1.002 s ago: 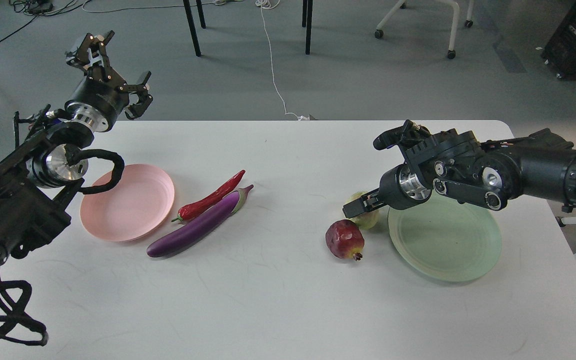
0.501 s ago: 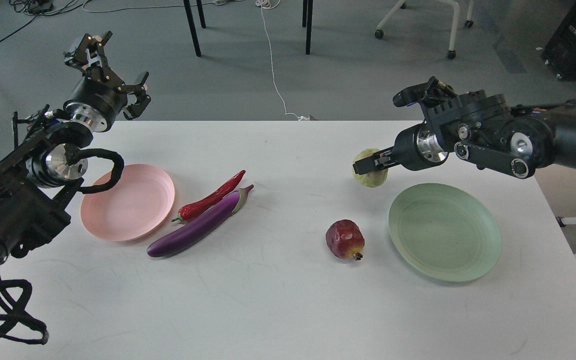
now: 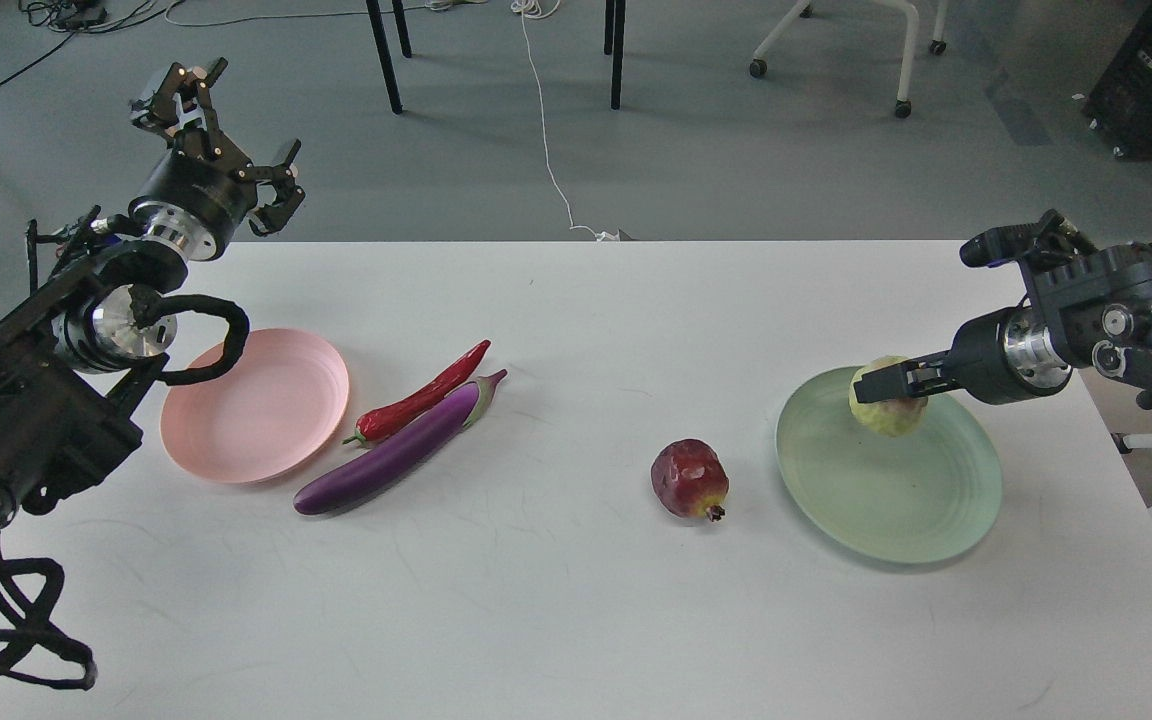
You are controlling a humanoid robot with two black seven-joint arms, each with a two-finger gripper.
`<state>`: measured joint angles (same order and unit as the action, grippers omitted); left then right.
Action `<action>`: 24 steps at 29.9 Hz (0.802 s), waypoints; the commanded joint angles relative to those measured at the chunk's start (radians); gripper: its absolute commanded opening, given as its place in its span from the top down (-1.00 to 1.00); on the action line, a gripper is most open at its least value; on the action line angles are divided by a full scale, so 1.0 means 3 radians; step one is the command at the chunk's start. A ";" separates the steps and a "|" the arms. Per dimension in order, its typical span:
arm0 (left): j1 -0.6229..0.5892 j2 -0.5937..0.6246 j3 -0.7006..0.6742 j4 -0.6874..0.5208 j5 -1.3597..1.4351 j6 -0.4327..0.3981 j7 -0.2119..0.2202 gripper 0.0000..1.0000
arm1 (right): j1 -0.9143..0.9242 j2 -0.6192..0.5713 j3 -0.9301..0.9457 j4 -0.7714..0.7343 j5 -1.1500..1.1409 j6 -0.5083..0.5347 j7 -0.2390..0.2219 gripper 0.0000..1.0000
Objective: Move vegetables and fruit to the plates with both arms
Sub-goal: 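Lower the peach onto the green plate and open the right gripper, then reach the right gripper down to the red pomegranate and grasp it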
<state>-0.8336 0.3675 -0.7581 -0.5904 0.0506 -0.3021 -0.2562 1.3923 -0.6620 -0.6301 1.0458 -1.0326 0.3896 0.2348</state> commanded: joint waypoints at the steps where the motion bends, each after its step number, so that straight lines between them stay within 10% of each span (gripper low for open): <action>1: 0.0007 0.0002 0.0001 -0.0001 0.0000 0.0000 0.0000 -0.96 | -0.0110 -0.0084 0.0035 0.0001 -0.0127 -0.0025 -0.0005 -0.43; 6: 0.0002 0.0002 -0.0004 -0.0001 0.0005 -0.0011 0.0000 -0.96 | -0.0131 -0.0079 0.0091 0.0001 -0.0132 -0.0030 -0.0016 -0.91; 17: 0.0002 0.0033 -0.0004 -0.0001 -0.0005 -0.0031 0.0000 -0.96 | 0.0339 -0.0033 0.0173 0.0109 -0.0250 0.0107 -0.0011 -0.96; 24: 0.0002 0.0069 -0.0004 -0.0001 0.0000 -0.0036 0.0000 -0.96 | 0.0559 0.0656 0.0183 0.0277 0.0275 0.0148 -0.0016 -0.96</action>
<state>-0.8331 0.3873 -0.7594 -0.5907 0.0490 -0.3130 -0.2562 1.5466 -0.5462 -0.5751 1.0980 -1.0464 0.4299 0.2314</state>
